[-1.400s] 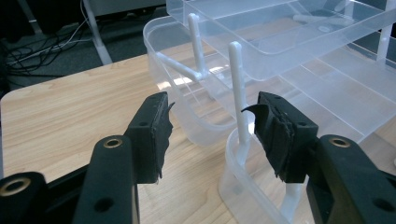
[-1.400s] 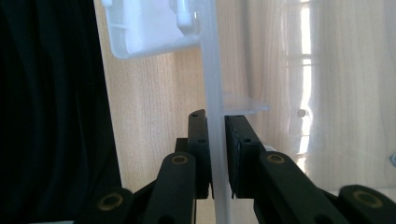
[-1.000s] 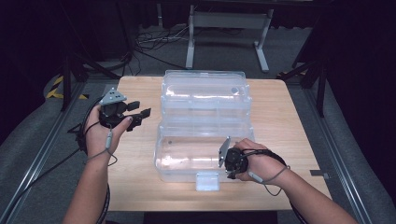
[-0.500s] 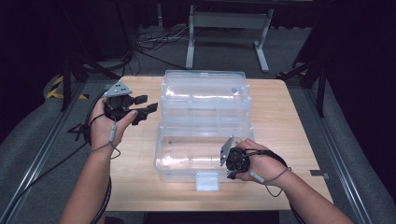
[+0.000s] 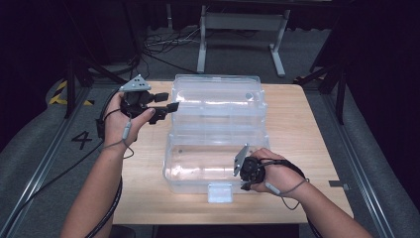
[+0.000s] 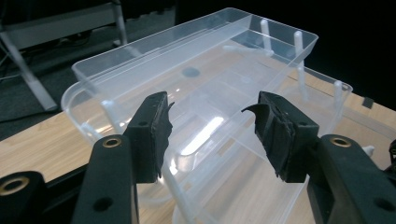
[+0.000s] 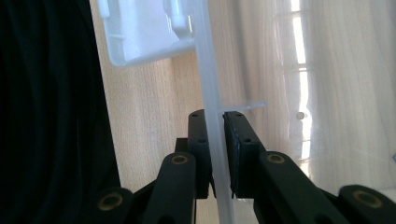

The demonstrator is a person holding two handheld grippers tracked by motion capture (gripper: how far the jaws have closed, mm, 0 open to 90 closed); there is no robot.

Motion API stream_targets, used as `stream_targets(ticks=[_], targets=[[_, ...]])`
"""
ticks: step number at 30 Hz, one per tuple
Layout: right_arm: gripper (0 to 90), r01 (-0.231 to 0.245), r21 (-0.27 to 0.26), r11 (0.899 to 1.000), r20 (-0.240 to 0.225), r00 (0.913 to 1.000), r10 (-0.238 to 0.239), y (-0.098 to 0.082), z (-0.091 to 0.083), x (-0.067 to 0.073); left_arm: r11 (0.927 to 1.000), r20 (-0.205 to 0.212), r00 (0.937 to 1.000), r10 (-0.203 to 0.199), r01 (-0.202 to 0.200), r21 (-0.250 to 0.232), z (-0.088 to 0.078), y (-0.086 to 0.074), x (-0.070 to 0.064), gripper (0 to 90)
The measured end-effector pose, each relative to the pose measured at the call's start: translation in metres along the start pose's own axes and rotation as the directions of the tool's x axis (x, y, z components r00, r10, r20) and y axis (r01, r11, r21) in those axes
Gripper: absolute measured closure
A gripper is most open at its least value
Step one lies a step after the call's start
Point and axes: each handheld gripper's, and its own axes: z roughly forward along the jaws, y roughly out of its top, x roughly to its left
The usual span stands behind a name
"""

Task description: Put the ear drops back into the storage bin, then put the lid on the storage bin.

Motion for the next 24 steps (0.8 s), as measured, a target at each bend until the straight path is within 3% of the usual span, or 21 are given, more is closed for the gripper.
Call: stream_targets(ticks=[8,14,18,24], targets=[[81.8,-0.006,0.000,1.000,0.003,1.0000,0.006,0.000,0.000,0.001,0.9990,0.042,0.9981,0.044,-0.044,0.005,0.015,0.014,-0.004,45.6],[81.8,-0.005,-0.005,1.000,0.003,1.0000,0.005,0.000,0.000,0.001,0.9953,0.148,0.9843,0.096,-0.097,-0.002,0.036,0.029,-0.005,46.7],[81.8,-0.002,-0.004,1.000,0.004,1.0000,0.002,0.000,0.000,0.000,0.9938,0.192,0.9753,0.109,-0.111,-0.002,0.051,0.036,-0.004,47.3],[81.8,-0.001,-0.004,1.000,0.001,1.0000,0.001,0.000,0.000,0.000,0.9932,0.205,0.9725,0.111,-0.116,0.013,0.064,0.042,-0.003,46.9]])
